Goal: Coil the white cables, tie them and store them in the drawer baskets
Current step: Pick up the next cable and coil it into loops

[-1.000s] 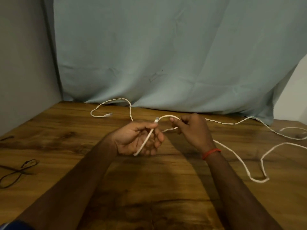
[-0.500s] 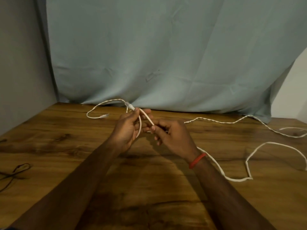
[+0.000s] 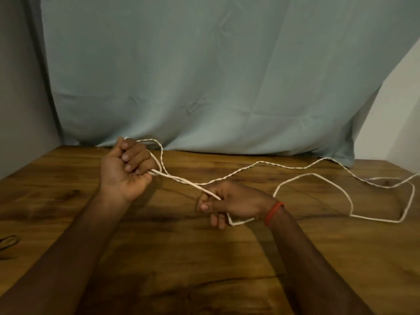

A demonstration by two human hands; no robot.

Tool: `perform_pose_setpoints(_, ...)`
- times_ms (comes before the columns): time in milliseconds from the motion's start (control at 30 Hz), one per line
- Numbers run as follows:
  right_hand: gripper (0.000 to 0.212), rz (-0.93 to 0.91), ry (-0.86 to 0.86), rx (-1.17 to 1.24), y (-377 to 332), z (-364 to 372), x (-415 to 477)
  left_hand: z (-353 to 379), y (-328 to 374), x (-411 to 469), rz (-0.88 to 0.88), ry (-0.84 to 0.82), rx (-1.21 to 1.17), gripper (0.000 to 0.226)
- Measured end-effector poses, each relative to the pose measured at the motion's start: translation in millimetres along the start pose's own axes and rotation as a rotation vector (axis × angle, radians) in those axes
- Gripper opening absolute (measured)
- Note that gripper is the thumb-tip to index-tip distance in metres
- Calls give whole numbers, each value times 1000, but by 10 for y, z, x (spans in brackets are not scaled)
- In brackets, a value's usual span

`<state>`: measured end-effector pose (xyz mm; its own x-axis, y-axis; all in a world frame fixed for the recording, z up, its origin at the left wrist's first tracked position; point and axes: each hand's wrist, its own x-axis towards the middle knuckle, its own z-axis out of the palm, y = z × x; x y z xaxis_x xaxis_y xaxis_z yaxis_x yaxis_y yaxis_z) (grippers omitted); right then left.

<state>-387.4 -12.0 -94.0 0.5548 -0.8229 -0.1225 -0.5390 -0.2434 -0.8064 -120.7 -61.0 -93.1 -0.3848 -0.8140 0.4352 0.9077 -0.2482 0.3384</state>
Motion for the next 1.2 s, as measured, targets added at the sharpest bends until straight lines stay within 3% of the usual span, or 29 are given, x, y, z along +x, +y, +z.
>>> perform_pose_setpoints(100, 20, -78, -102, 256, 40, -104, -101, -36, 53, -18, -95, -106, -22, 48)
perform_pose_setpoints(167, 37, -101, -121, 436, 80, -179, -160, -10, 26, -36, -148, -133, -50, 57)
perform_pose_setpoints(233, 45, -83, -117, 490, 112, -231, -196, 19, -37, -58, -196, -142, -73, 58)
perform_pose_setpoints(400, 24, 49, -58, -142, 92, -212, -148, 187, -156, -78, -349, -197, -36, 46)
perform_pose_setpoints(500, 22, 88, 166, -400, 58, -192, -97, 233, -217, -87, -399, -237, -13, 47)
perform_pose_setpoints(633, 66, 193, 598, -844, 114, -248, -107, 263, -231, -95, -435, -243, 10, 50)
perform_pose_setpoints(700, 83, 202, 680, -754, 174, -299, -112, 285, -231, -90, -454, -268, 24, 48)
perform_pose_setpoints(733, 81, 191, 703, -664, 196, -321, -106, 296, -234, -87, -468, -284, 31, 46)
perform_pose_setpoints(833, 51, 162, 818, -467, 156, -302, -60, 284, -310, -61, -547, -298, 94, 41)
perform_pose_setpoints(933, 40, 48, 961, -434, 9, -210, -21, 257, -448, -45, -595, -220, 262, 43)
perform_pose_setpoints(1067, 28, -180, 1029, -258, -213, -3, 44, 285, -667, -48, -424, 75, 737, 45)
perform_pose_setpoints(1200, 40, -296, 897, -224, -303, 202, 115, 276, -818, -30, -275, 190, 929, 46)
